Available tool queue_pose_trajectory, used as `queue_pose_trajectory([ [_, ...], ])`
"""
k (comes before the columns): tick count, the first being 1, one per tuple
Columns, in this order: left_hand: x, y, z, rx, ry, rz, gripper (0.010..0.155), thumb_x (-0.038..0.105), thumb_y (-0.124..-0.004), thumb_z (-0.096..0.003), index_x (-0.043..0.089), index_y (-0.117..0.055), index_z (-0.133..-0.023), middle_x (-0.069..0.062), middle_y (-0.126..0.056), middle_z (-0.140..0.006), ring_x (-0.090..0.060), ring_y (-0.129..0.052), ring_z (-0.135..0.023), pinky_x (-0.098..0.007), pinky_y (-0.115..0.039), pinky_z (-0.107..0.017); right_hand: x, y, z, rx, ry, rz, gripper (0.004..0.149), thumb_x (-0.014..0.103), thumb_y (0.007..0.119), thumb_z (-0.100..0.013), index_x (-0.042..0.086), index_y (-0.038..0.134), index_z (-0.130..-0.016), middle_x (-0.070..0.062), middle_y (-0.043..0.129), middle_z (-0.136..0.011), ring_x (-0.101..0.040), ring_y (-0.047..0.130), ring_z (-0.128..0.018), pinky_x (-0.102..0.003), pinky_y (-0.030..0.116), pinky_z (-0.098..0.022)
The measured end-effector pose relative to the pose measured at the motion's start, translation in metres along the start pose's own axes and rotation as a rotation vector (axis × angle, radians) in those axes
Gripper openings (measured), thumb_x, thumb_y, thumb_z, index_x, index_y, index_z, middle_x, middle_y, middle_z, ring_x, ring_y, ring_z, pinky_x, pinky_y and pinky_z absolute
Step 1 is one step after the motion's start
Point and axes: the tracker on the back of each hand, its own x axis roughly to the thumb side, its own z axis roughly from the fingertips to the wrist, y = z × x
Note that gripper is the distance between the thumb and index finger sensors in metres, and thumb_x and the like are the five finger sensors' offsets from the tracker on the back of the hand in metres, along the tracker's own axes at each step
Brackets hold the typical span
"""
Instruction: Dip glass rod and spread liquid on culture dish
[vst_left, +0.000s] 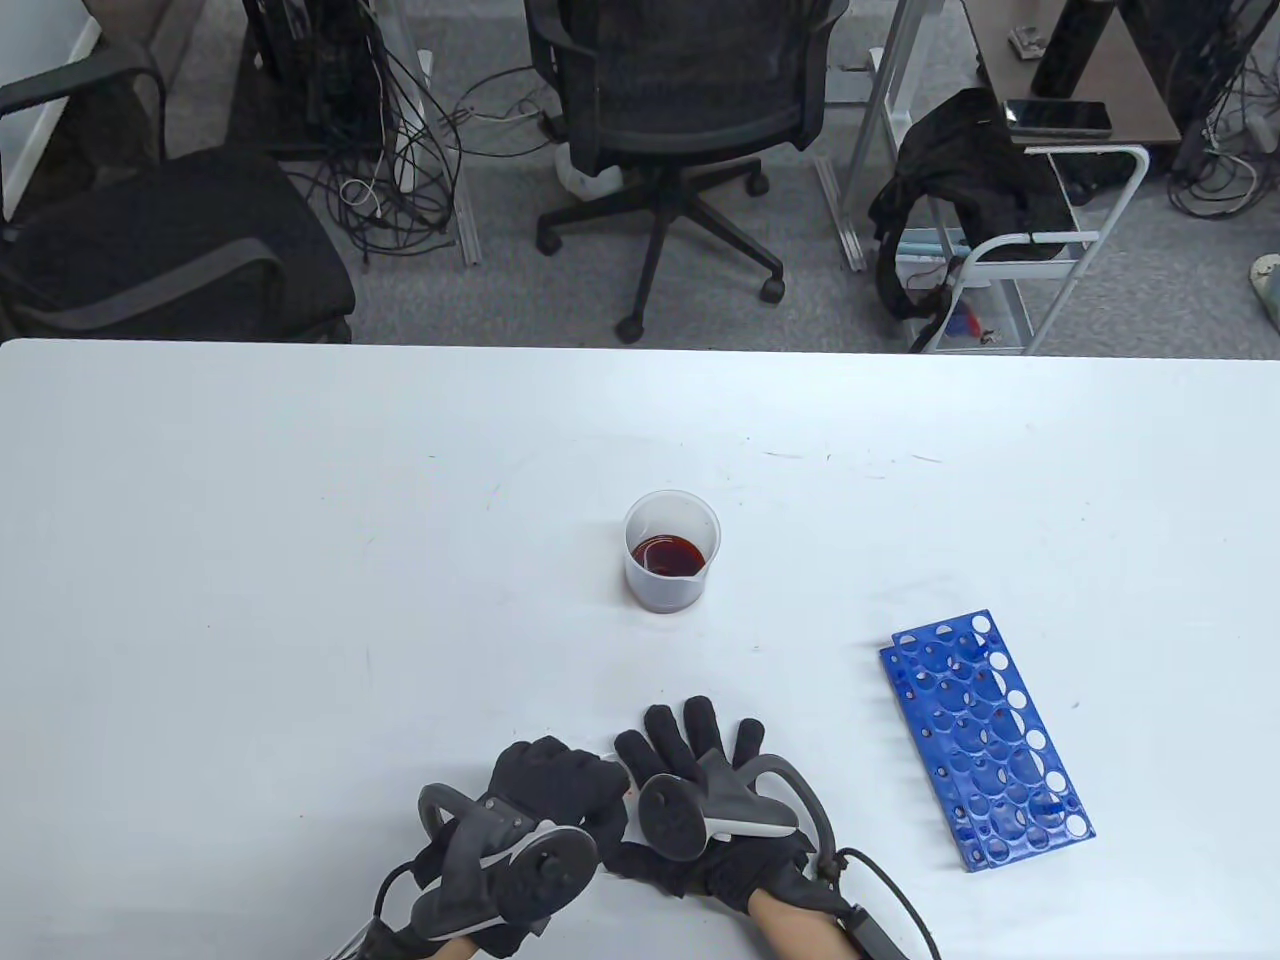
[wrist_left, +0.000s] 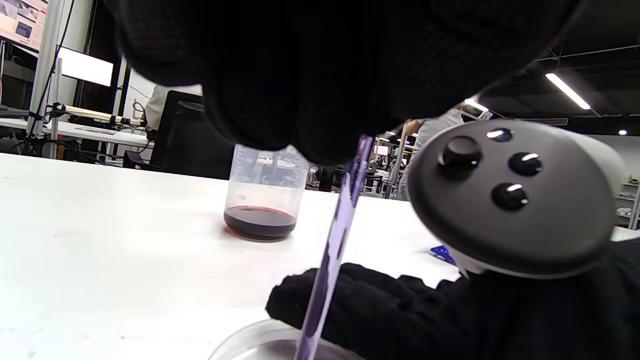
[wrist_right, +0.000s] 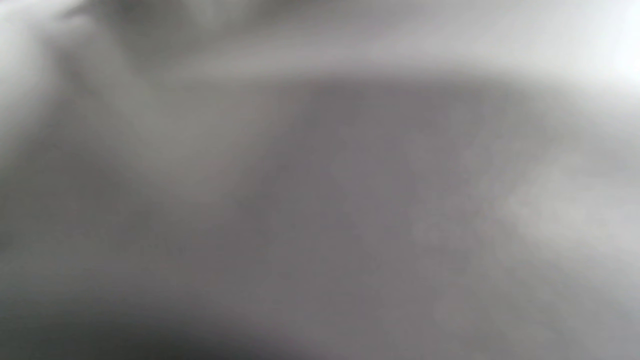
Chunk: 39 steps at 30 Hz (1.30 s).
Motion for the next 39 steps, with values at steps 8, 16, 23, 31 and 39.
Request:
queue_pose_trajectory([
  [8,0.0008,-0.0049,0.0012,0.005,-0.009,0.064,0.036,0.048,-0.090,-0.0456,0.026,-0.096,-0.072,0.003,-0.106,-0.067,-0.026,-0.108,-0.056,-0.041,-0.092,-0.048,0.0000,0.0000,0.0000,0.000,0.000,0.000,0.101,0.078,0.033,-0.054,0.011,-0.026,-0.104,-0.026,-0.025,-0.107,-0.060,-0.020,-0.092,-0.086,0.003,-0.055],
  [16,0.0023,-0.0087,0.0017,0.040,-0.005,0.065,0.036,0.048,-0.089,-0.0468,0.025,-0.095,-0.074,0.003,-0.105,-0.068,-0.027,-0.107,-0.057,-0.041,-0.091,-0.049,0.0000,0.0000,0.0000,0.000,0.000,0.000,0.101,0.078,0.033,-0.054,0.011,-0.026,-0.104,-0.026,-0.025,-0.107,-0.060,-0.020,-0.092,-0.086,0.003,-0.055],
  [23,0.0026,-0.0080,0.0018,0.062,0.015,0.021,0.036,0.047,-0.088,-0.0478,0.025,-0.094,-0.076,0.002,-0.104,-0.070,-0.029,-0.106,-0.059,-0.042,-0.090,-0.051,0.0000,0.0000,0.0000,0.000,0.000,0.000,0.101,0.078,0.033,-0.054,0.011,-0.026,-0.104,-0.026,-0.025,-0.107,-0.060,-0.020,-0.092,-0.086,0.003,-0.055],
  [31,0.0001,-0.0049,0.0015,0.056,0.034,-0.013,0.036,0.047,-0.087,-0.0481,0.024,-0.094,-0.075,0.002,-0.104,-0.069,-0.028,-0.105,-0.058,-0.042,-0.090,-0.051,0.0000,0.0000,0.0000,0.000,0.000,0.000,0.101,0.078,0.033,-0.054,0.012,-0.026,-0.104,-0.026,-0.025,-0.107,-0.060,-0.020,-0.092,-0.086,0.003,-0.054],
  [39,-0.0008,-0.0043,0.0015,0.043,0.031,-0.014,0.036,0.047,-0.087,-0.0474,0.024,-0.095,-0.073,0.002,-0.105,-0.066,-0.028,-0.107,-0.054,-0.042,-0.091,-0.048,0.0000,0.0000,0.0000,0.000,0.000,0.000,0.101,0.078,0.033,-0.054,0.011,-0.026,-0.104,-0.026,-0.025,-0.107,-0.060,-0.020,-0.092,-0.086,0.003,-0.054],
])
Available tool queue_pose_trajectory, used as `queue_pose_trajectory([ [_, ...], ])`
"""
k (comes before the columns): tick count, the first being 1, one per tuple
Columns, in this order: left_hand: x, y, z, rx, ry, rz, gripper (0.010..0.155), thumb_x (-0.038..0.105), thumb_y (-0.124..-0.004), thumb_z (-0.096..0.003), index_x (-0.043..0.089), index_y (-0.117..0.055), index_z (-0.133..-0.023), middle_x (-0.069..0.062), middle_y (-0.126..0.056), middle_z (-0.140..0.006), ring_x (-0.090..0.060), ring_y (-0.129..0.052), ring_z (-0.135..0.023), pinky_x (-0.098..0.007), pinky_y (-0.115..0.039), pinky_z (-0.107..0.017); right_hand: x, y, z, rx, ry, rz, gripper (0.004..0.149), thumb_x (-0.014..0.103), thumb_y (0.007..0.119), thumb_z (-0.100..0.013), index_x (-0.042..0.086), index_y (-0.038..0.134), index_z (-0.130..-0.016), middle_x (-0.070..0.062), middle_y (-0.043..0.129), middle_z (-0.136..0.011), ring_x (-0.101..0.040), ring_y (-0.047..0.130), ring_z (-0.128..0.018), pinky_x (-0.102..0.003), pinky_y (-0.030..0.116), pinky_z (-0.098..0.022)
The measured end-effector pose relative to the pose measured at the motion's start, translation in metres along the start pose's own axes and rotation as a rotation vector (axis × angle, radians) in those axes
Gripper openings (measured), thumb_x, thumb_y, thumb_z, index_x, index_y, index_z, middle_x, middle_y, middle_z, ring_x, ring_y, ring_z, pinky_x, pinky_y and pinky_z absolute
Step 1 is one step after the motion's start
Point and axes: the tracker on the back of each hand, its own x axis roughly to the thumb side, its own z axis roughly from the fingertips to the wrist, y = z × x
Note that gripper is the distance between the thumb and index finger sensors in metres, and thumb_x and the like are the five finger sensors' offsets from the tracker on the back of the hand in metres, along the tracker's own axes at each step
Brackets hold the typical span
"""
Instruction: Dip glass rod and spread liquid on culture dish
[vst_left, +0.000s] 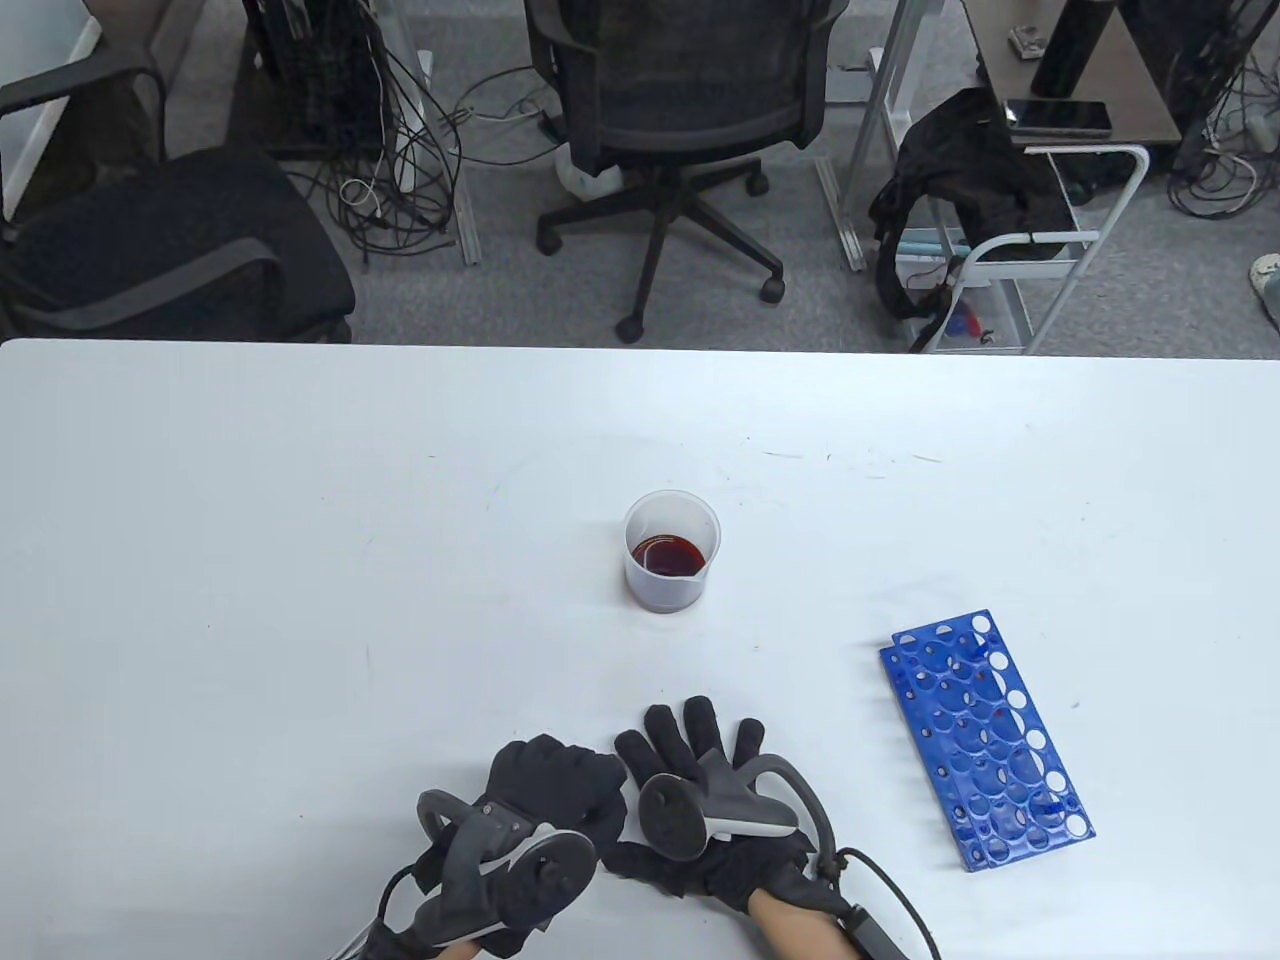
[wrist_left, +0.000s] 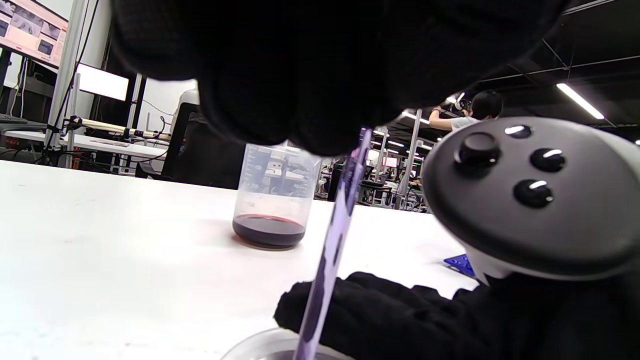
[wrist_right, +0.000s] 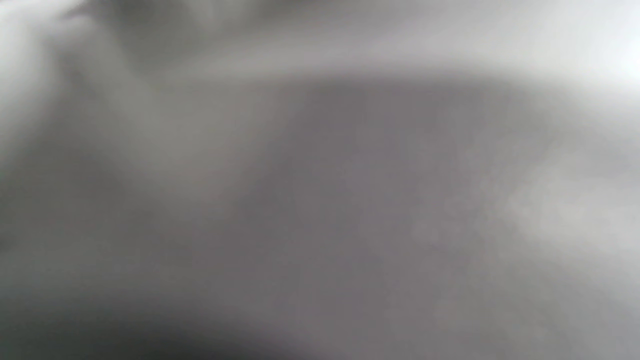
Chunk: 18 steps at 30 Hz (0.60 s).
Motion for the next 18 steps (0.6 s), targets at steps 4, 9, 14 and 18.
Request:
queue_pose_trajectory([
  [4,-0.0001,-0.0005,0.0001,-0.017,-0.008,0.019,0.036,0.047,-0.088,-0.0473,0.024,-0.095,-0.073,0.002,-0.106,-0.065,-0.028,-0.107,-0.054,-0.042,-0.091,-0.047,0.0000,0.0000,0.0000,0.000,0.000,0.000,0.101,0.078,0.033,-0.054,0.011,-0.026,-0.104,-0.026,-0.025,-0.107,-0.060,-0.020,-0.092,-0.086,0.003,-0.055],
  [9,-0.0002,-0.0024,0.0005,-0.043,-0.015,0.072,0.036,0.048,-0.088,-0.0473,0.023,-0.096,-0.073,0.002,-0.106,-0.065,-0.028,-0.107,-0.053,-0.041,-0.092,-0.047,0.0000,0.0000,0.0000,0.000,0.000,0.000,0.101,0.078,0.033,-0.054,0.012,-0.026,-0.104,-0.026,-0.025,-0.107,-0.060,-0.020,-0.092,-0.086,0.003,-0.055],
  [14,0.0014,-0.0039,0.0012,-0.039,-0.020,0.089,0.036,0.048,-0.088,-0.0471,0.024,-0.095,-0.073,0.002,-0.106,-0.065,-0.028,-0.108,-0.054,-0.041,-0.092,-0.047,0.0000,0.0000,0.0000,0.000,0.000,0.000,0.101,0.078,0.033,-0.054,0.011,-0.026,-0.104,-0.026,-0.025,-0.107,-0.060,-0.020,-0.092,-0.086,0.003,-0.054],
  [18,0.0023,-0.0049,0.0017,-0.030,-0.019,0.103,0.036,0.048,-0.089,-0.0470,0.024,-0.095,-0.074,0.002,-0.106,-0.066,-0.027,-0.108,-0.054,-0.041,-0.092,-0.047,0.0000,0.0000,0.0000,0.000,0.000,0.000,0.101,0.078,0.033,-0.054,0.011,-0.026,-0.104,-0.026,-0.025,-0.107,-0.060,-0.020,-0.092,-0.086,0.003,-0.054],
])
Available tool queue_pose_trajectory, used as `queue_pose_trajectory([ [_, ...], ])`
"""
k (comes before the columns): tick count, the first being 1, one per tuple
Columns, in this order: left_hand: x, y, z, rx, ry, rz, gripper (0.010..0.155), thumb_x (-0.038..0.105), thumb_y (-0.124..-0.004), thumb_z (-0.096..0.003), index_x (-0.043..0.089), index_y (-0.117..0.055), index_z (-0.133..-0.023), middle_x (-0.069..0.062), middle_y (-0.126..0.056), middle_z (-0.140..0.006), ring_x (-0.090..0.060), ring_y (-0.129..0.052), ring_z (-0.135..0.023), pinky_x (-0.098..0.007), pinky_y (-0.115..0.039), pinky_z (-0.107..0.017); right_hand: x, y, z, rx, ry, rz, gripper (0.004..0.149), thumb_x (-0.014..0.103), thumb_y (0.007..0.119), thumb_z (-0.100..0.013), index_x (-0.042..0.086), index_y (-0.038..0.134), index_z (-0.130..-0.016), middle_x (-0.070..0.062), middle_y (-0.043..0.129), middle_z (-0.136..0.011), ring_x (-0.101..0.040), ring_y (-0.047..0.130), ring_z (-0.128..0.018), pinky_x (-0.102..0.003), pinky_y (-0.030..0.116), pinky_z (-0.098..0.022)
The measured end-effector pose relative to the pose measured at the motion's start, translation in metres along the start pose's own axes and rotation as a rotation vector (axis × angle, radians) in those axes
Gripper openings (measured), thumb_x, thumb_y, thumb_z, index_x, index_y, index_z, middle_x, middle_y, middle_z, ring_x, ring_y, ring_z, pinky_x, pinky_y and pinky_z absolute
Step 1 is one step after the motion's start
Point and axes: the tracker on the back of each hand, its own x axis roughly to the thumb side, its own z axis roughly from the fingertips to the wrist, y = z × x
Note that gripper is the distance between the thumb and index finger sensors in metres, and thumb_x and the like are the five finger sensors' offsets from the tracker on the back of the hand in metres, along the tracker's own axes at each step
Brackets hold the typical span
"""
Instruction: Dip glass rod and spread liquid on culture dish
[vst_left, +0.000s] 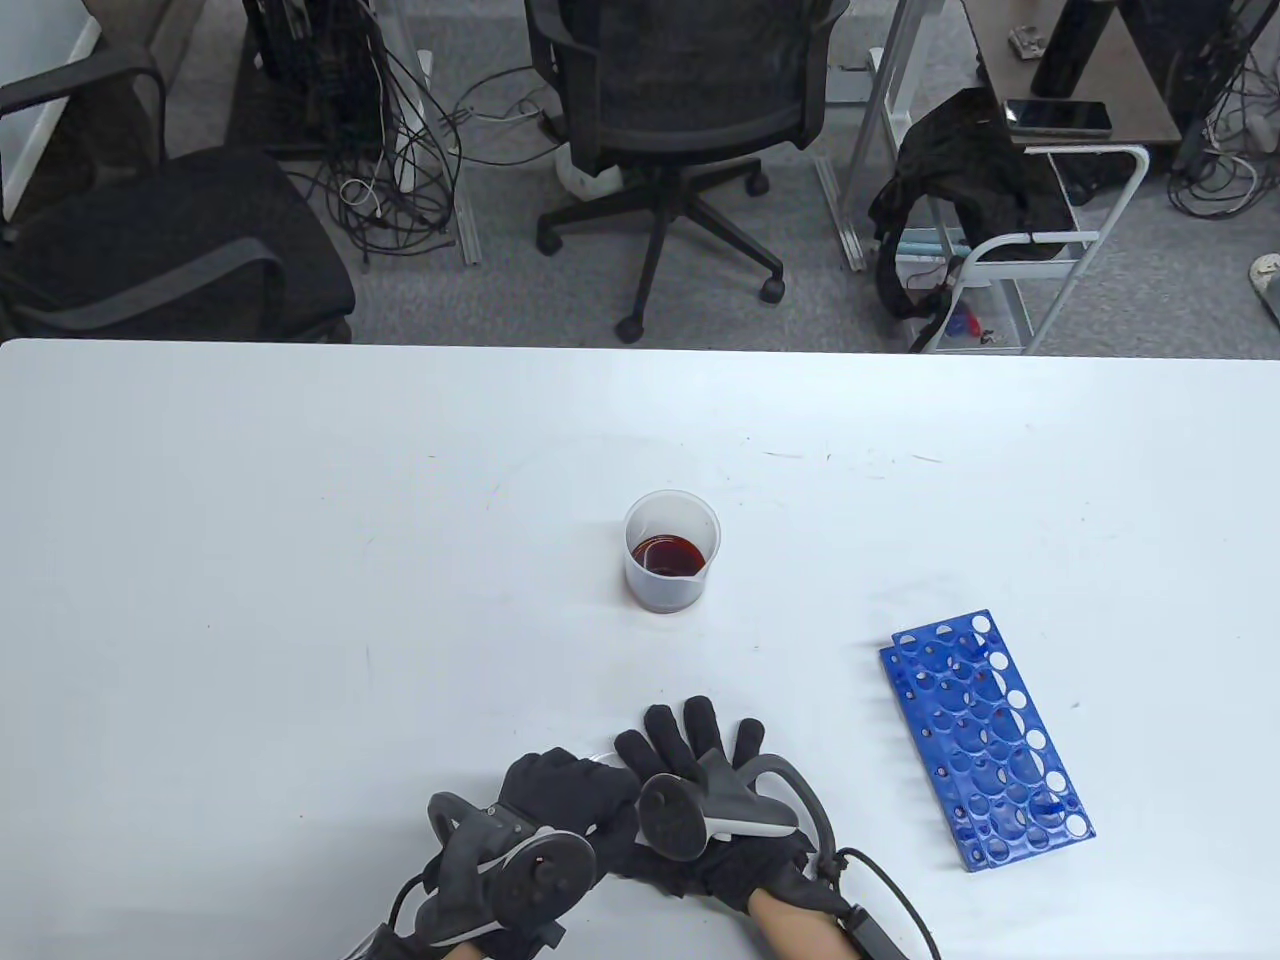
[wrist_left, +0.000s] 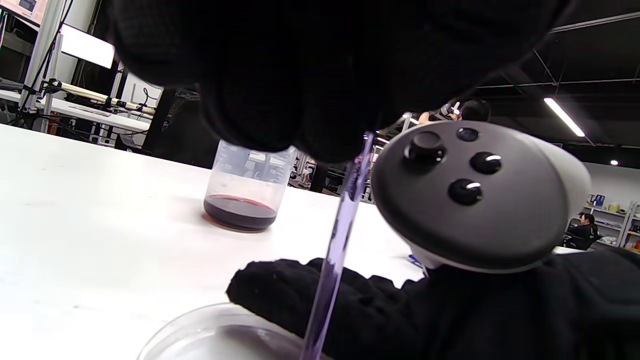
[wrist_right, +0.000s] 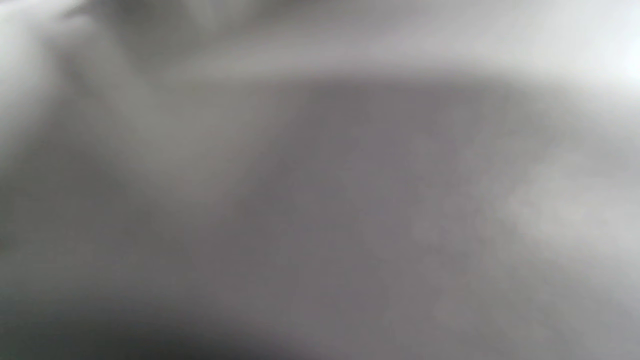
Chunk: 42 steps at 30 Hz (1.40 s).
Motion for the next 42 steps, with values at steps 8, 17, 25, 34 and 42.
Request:
queue_pose_trajectory([
  [8,0.0009,-0.0006,0.0004,0.012,0.004,-0.011,0.037,0.047,-0.088,-0.0474,0.024,-0.095,-0.075,0.001,-0.106,-0.068,-0.027,-0.108,-0.055,-0.041,-0.092,-0.048,0.0000,0.0000,0.0000,0.000,0.000,0.000,0.101,0.078,0.033,-0.054,0.011,-0.026,-0.104,-0.026,-0.025,-0.107,-0.060,-0.020,-0.092,-0.086,0.003,-0.055],
  [17,-0.0006,0.0020,0.0005,0.031,0.036,-0.070,0.037,0.047,-0.088,-0.0477,0.023,-0.094,-0.076,0.001,-0.106,-0.068,-0.028,-0.107,-0.056,-0.042,-0.091,-0.048,0.0000,0.0000,0.0000,0.000,0.000,0.000,0.101,0.078,0.033,-0.054,0.012,-0.026,-0.104,-0.026,-0.025,-0.107,-0.060,-0.020,-0.092,-0.086,0.003,-0.055],
  [25,-0.0029,0.0043,-0.0002,0.009,0.056,-0.094,0.037,0.046,-0.087,-0.0483,0.023,-0.094,-0.075,0.001,-0.104,-0.068,-0.029,-0.106,-0.056,-0.043,-0.090,-0.049,0.0000,0.0000,0.0000,0.000,0.000,0.000,0.101,0.078,0.033,-0.054,0.011,-0.026,-0.104,-0.026,-0.025,-0.107,-0.060,-0.020,-0.092,-0.086,0.003,-0.055],
  [34,-0.0050,0.0049,-0.0008,-0.029,0.057,-0.076,0.037,0.047,-0.088,-0.0479,0.022,-0.095,-0.074,0.001,-0.105,-0.066,-0.028,-0.107,-0.054,-0.042,-0.091,-0.048,0.0000,0.0000,0.0000,0.000,0.000,0.000,0.101,0.078,0.033,-0.054,0.012,-0.026,-0.104,-0.026,-0.025,-0.107,-0.060,-0.020,-0.092,-0.086,0.003,-0.055],
  [42,-0.0060,0.0035,-0.0008,-0.048,0.052,-0.026,0.037,0.047,-0.088,-0.0479,0.023,-0.095,-0.074,0.001,-0.106,-0.066,-0.028,-0.107,-0.054,-0.042,-0.092,-0.047,0.0000,0.0000,0.0000,0.000,0.000,0.000,0.101,0.078,0.033,-0.054,0.012,-0.026,-0.104,-0.026,-0.025,-0.107,-0.060,-0.020,-0.092,-0.086,0.003,-0.055],
])
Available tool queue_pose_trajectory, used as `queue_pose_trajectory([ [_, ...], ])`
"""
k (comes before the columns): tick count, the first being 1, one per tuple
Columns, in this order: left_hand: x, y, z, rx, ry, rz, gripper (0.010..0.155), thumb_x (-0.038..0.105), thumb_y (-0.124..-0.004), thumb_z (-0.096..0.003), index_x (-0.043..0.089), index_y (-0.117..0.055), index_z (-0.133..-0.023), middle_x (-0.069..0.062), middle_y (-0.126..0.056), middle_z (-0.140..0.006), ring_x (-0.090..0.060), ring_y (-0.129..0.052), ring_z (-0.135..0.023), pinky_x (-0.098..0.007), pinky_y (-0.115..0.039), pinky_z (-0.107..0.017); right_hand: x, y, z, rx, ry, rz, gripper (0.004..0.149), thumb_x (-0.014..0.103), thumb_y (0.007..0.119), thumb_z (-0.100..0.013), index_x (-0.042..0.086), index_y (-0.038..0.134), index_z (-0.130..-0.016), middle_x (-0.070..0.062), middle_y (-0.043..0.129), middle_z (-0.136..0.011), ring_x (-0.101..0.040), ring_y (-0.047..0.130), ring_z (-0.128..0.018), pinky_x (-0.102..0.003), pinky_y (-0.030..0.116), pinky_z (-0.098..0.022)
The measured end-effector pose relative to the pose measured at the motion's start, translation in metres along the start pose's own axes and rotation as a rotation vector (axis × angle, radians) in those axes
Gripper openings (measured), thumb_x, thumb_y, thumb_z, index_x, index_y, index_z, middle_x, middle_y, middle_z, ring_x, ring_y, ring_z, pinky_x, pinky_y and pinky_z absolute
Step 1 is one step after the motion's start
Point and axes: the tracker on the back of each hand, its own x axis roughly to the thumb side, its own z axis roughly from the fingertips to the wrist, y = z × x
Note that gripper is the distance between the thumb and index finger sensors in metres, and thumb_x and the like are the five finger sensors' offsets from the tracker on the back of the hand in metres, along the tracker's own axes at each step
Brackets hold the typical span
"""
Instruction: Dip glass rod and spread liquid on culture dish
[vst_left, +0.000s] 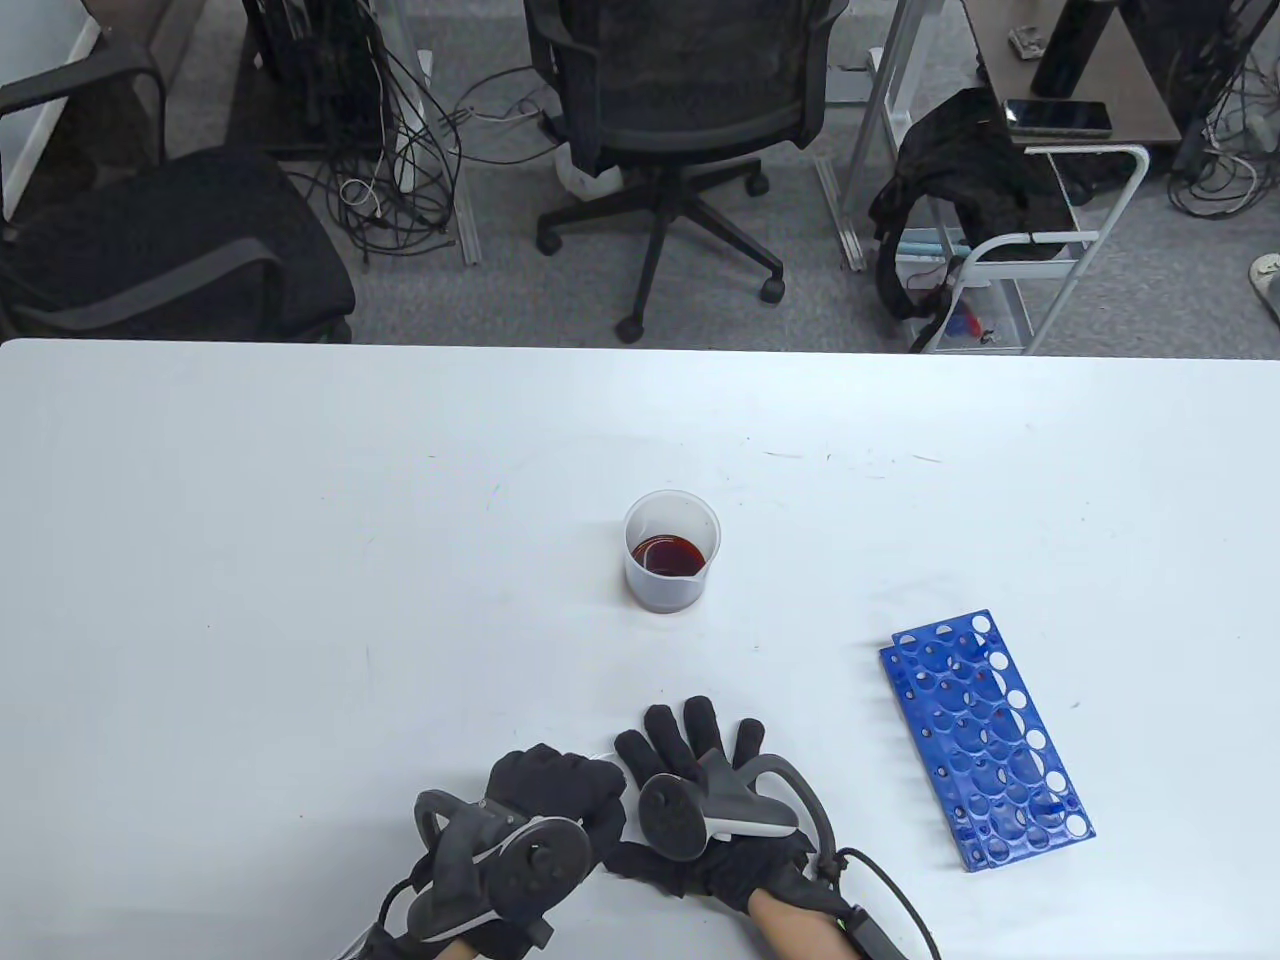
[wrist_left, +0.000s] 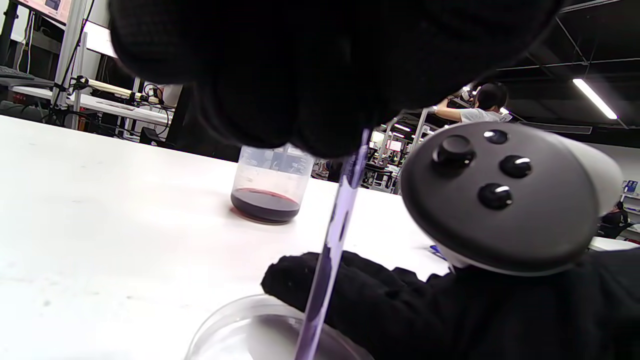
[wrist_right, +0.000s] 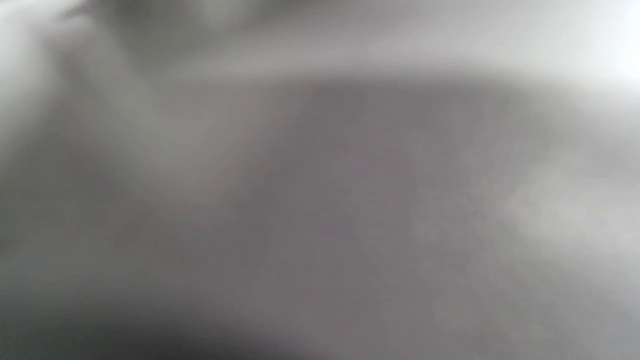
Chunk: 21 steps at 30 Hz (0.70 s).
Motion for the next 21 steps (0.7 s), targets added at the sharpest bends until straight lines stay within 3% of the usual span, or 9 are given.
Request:
queue_pose_trajectory([
  [21,0.0054,-0.0061,0.0016,0.069,0.008,0.005,0.037,0.047,-0.088,-0.0482,0.023,-0.094,-0.076,0.001,-0.106,-0.068,-0.027,-0.108,-0.055,-0.041,-0.093,-0.047,-0.0003,0.0002,0.0000,0.002,-0.001,-0.004,0.101,0.078,0.033,-0.054,0.012,-0.026,-0.103,-0.025,-0.025,-0.107,-0.060,-0.020,-0.092,-0.086,0.002,-0.054],
])
